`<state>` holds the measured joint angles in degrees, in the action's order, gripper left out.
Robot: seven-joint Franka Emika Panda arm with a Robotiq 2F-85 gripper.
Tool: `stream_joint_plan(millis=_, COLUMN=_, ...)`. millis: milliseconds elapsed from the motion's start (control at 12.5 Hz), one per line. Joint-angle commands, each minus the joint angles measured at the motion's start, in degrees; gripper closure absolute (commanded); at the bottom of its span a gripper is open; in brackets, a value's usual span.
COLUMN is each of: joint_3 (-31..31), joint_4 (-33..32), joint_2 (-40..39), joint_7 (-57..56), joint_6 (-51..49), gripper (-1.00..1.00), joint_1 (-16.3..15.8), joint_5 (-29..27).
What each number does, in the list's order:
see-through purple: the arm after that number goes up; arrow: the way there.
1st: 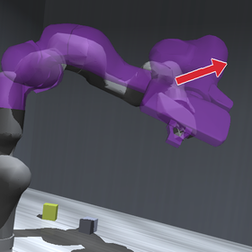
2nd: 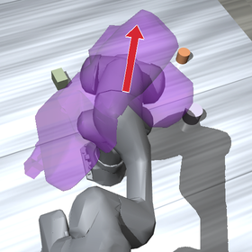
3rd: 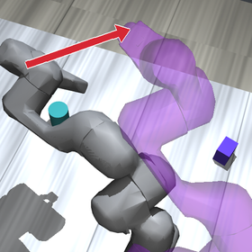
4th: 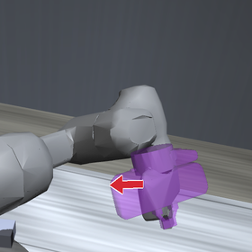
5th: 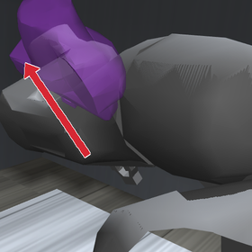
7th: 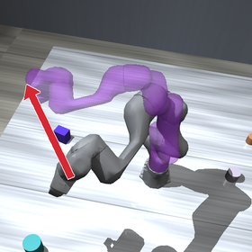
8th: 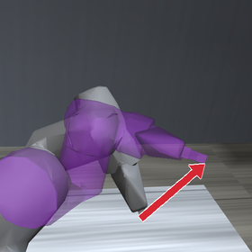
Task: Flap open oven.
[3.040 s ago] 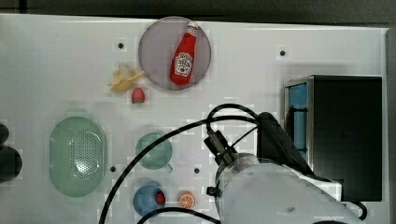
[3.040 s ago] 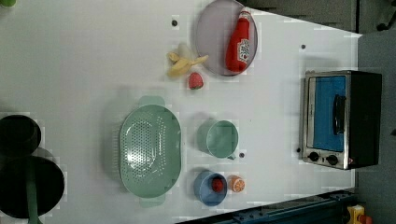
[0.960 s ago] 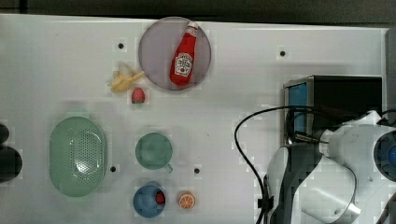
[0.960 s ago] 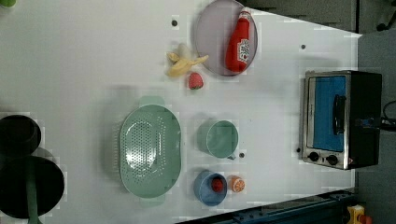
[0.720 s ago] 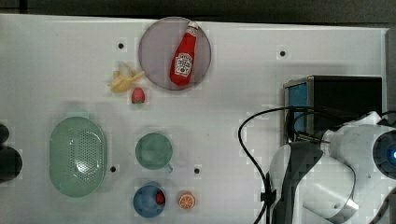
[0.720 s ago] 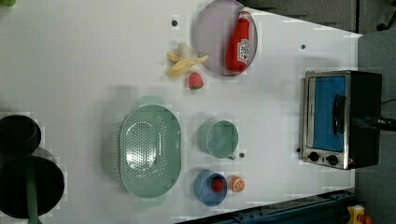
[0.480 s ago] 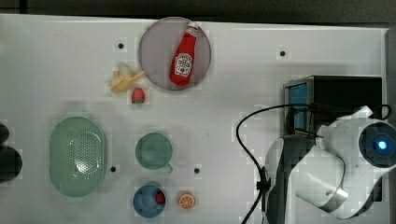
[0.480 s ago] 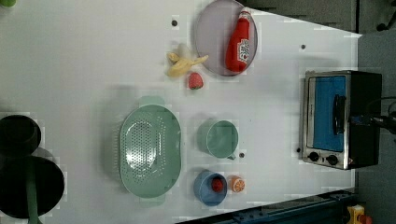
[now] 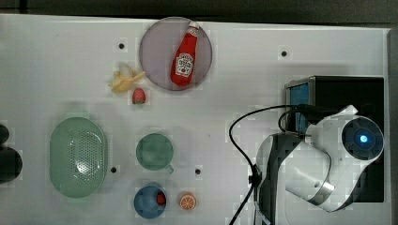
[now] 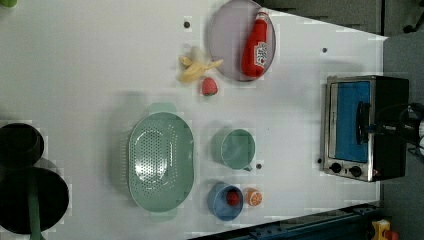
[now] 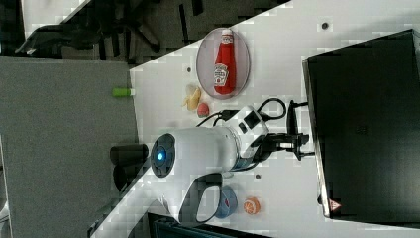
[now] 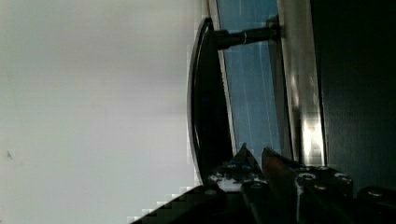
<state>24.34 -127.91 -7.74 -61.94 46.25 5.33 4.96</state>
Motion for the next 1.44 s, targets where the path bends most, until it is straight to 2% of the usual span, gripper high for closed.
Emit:
stream_joint_plan(millis=80, joint_3=-1.1, joint_4=-0.6, joint_2=0.1, joint_7=-2.0, joint_6=2.1, gripper=0.65, joint_1=-0.4, joint_5=0.1)
stream_joint_plan(millis=400, joint_3=-4.2, joint_4=-2.9, joint_2=0.1, joint_7=-0.2, joint_6=2.3, gripper=0.65, joint_1=-2.2, joint_5=1.6)
stream_joint_plan(millis=560, joint_3=-6.0, joint_4=-4.0, joint_2=0.0, joint_7=3.6, joint_6=2.8, gripper=0.65, joint_1=-3.4, joint_5=7.4)
stream_joint_plan(millis=1040, joint_3=-10.8, joint_4=-5.5, joint_2=-2.9, joint_7=28.0, joint_6=2.7, gripper=0.65, joint_1=-6.3, joint_5=28.5)
stream_joint_plan(millis=1440, joint_3=-14.0, joint_4=-5.2, joint_2=-9.2, joint_7=48.4, joint_6=1.8, gripper=0.65, joint_1=-9.2, joint_5=41.6)
